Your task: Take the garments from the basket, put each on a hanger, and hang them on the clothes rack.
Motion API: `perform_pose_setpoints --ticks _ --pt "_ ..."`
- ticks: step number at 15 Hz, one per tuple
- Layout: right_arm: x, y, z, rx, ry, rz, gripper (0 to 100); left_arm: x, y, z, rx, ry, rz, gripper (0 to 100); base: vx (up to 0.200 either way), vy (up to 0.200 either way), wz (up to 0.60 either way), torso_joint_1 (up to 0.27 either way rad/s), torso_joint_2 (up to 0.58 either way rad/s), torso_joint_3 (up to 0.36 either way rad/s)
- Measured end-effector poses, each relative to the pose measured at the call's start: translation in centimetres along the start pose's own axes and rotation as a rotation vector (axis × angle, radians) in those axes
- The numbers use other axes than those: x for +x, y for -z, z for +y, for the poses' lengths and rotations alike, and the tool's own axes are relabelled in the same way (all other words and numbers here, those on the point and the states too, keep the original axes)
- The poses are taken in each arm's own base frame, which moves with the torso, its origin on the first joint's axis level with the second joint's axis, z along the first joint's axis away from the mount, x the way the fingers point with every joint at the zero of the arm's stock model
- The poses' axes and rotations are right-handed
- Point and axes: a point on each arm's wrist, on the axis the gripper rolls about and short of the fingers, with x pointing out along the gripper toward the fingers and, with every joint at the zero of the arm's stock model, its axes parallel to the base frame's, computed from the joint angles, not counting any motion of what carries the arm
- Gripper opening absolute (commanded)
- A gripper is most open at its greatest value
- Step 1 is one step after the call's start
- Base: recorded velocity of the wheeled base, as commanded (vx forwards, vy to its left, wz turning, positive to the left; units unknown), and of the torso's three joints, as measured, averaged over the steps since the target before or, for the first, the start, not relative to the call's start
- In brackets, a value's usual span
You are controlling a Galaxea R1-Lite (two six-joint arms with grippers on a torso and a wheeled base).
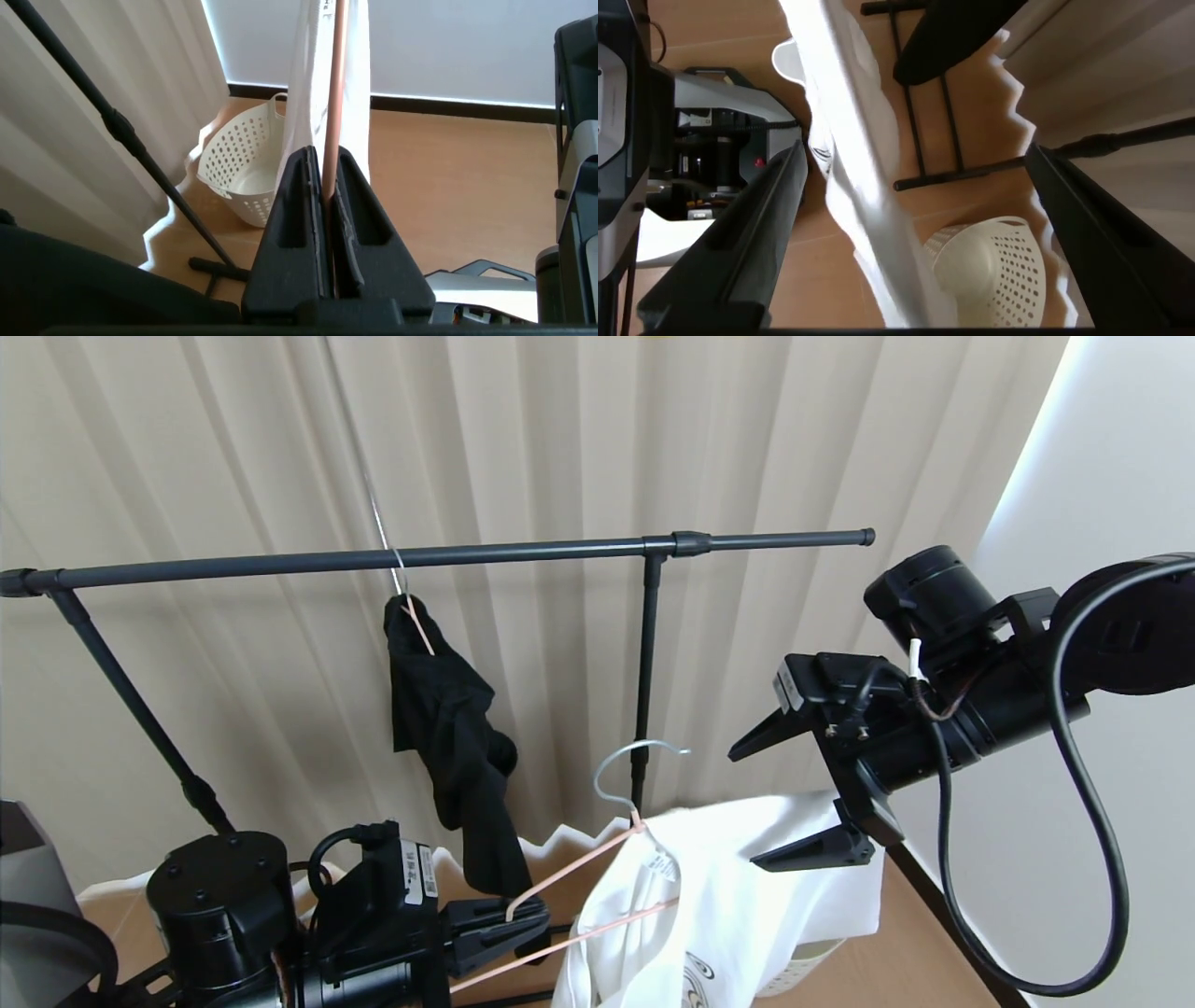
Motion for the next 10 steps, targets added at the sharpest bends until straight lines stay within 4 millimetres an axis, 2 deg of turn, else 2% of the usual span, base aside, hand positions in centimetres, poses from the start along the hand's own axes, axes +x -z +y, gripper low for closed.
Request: perform_pose_setpoints --ticks 10 --pt "0.6 -0.18 0.06 -0.007 -0.018 0.001 100 0.12 -0.08 0.12 0.004 -0.003 -0.005 0 0.0 0.0 0.0 0.0 0.0 0.0"
